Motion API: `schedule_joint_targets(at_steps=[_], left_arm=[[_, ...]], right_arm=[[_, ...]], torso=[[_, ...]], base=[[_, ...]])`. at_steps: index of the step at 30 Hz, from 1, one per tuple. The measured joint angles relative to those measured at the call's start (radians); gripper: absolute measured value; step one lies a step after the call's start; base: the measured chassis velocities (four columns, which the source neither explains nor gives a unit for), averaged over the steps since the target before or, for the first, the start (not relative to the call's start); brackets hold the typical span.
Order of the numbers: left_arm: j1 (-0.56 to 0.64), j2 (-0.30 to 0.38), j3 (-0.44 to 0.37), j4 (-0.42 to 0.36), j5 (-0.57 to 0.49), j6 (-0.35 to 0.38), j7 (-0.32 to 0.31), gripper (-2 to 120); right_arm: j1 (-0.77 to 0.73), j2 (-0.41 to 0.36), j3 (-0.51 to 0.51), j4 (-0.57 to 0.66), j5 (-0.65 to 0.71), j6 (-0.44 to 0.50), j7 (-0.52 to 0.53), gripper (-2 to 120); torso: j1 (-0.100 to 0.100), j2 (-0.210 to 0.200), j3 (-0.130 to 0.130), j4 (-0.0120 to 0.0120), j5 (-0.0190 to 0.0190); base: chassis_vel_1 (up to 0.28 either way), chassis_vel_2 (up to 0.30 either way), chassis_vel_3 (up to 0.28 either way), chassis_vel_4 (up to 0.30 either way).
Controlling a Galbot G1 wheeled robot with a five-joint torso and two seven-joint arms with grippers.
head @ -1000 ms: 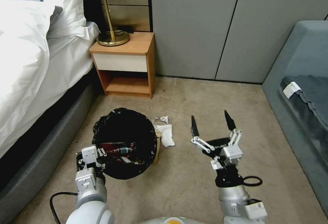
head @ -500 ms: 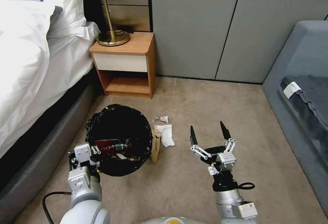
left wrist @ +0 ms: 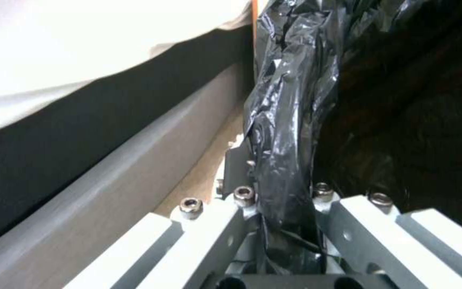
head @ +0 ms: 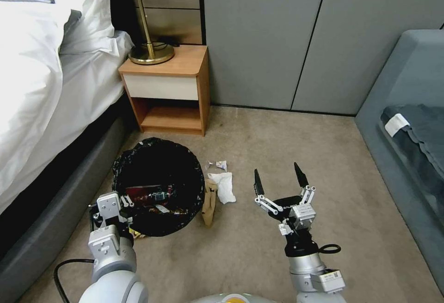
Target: Pick up the trash bin, then pick up the garbage from the floor and place it into the trash bin.
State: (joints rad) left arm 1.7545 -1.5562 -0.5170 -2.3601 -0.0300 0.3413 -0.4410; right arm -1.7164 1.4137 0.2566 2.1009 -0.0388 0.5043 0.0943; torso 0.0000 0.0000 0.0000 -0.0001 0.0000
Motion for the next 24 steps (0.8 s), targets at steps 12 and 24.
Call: schedule_joint_targets(at_steps=[12,24], left_arm=[[-0.002,-0.005,0.003,-0.017,0.008,0.008,0.000,1],[0.006,-0.006,0.011,-0.028,0.018,0.009,0.000,1]], right_arm=[[0.009,-0.001,-0.002,0.001,-0.013,0.020,-0.004,100],[0.022,-0.012,-0.006,0.001,-0.021,0.051,-0.021,100]], torso=[[0.000,0.000,0.000,0.0003,0.0006],[0.000,0.000,0.000,0.0000,0.0001]], base=[[-0.204,0.208,0.209,-0.211],[-0.056,0.065,0.057,-0.064]])
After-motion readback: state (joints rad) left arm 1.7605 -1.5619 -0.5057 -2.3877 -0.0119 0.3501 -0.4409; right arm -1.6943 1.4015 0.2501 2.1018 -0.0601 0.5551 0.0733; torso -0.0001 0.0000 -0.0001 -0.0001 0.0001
